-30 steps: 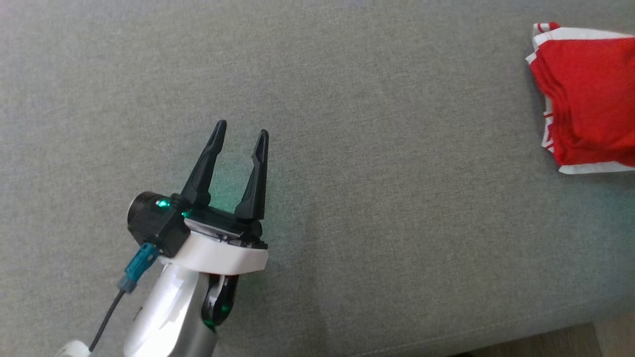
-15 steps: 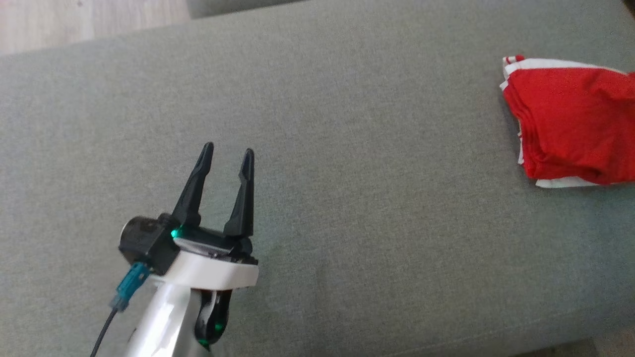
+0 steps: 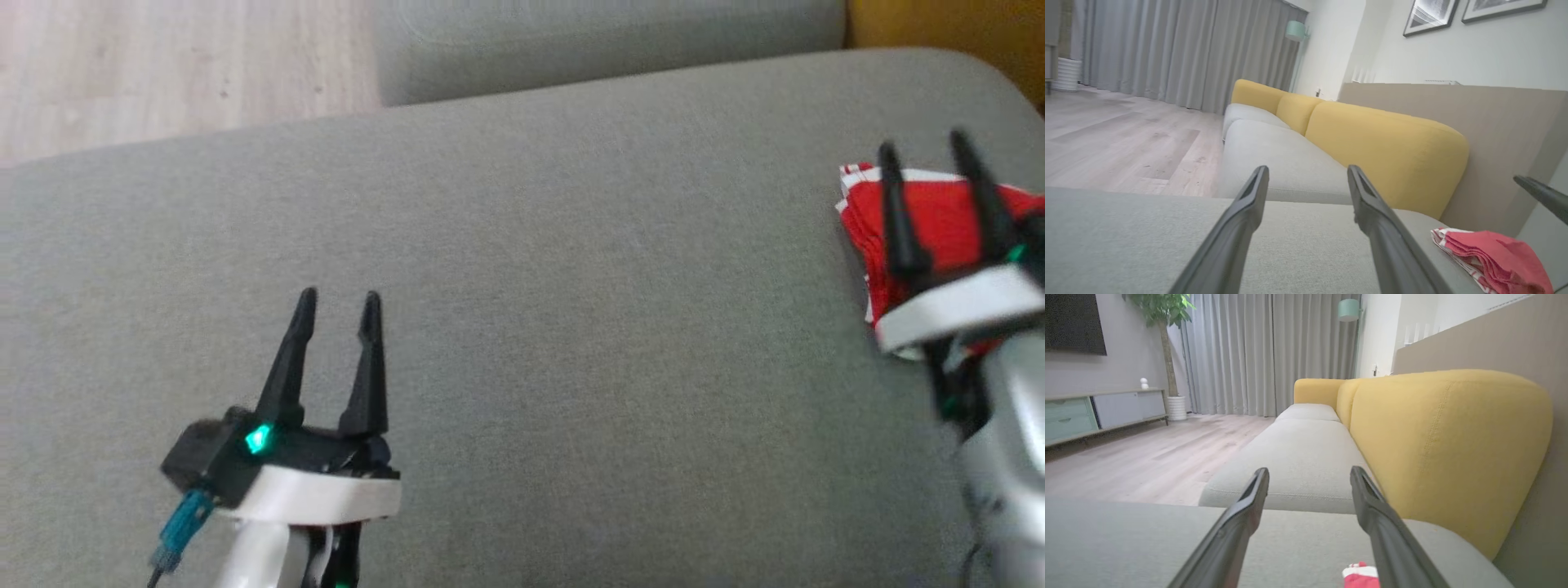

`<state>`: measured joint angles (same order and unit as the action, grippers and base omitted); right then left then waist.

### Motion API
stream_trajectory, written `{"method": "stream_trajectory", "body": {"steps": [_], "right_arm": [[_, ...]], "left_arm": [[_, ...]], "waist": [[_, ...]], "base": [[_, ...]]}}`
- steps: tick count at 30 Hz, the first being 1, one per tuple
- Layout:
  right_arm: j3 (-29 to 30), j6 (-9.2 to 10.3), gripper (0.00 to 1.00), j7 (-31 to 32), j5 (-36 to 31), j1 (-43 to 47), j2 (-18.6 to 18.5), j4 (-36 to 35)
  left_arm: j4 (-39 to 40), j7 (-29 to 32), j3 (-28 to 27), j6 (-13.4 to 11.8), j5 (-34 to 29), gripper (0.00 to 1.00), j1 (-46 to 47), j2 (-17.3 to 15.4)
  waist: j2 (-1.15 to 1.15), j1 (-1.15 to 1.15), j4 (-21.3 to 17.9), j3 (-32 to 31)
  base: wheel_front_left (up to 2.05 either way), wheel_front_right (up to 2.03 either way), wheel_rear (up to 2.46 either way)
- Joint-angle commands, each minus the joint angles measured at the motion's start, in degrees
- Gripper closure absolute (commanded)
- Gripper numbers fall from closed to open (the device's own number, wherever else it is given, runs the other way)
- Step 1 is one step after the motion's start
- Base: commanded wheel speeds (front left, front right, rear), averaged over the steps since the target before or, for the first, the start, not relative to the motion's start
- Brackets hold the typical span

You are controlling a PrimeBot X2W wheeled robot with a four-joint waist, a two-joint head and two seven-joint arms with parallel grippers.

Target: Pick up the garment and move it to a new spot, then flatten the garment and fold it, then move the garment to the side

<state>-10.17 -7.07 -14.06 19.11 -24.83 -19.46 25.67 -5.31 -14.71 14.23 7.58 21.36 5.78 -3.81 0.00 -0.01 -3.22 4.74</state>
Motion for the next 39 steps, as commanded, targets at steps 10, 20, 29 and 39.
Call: {"method": "stream_trajectory", "body": {"steps": [10,20,29,39], "right_arm": [[8.8,-0.42,0.00,-0.9,-5.8,15.0,14.4,-12.9],[6.6,-0.42,0.00,-0.9,-11.2,22.9,16.4,-13.8],[6.1,-0.42,0.00,-0.9,-10.4,22.9,16.6,-14.9],[6.6,-0.42,0.00,-0.9,-10.0,22.2,16.6,-15.4]], "left_arm": [[2.0,-0.3,-0.6,-0.1,0.7,0.00,-2.9,0.3],[1.2,-0.3,-1.8,-0.1,-0.5,0.00,-4.4,0.7],[0.4,-0.3,-3.3,-0.1,-0.9,0.00,-4.6,0.9],[-0.3,-0.3,-2.8,-0.1,-0.5,0.00,-4.2,0.9]], "waist": [[0.00,0.01,2.8,-4.2],[0.00,0.01,2.9,-4.8],[0.00,0.01,2.5,-4.5],[0.00,0.01,2.2,-4.2]], "base": [[0.00,0.00,0.00],[0.00,0.00,0.00],[0.00,0.00,0.00],[0.00,0.00,0.00]]}}
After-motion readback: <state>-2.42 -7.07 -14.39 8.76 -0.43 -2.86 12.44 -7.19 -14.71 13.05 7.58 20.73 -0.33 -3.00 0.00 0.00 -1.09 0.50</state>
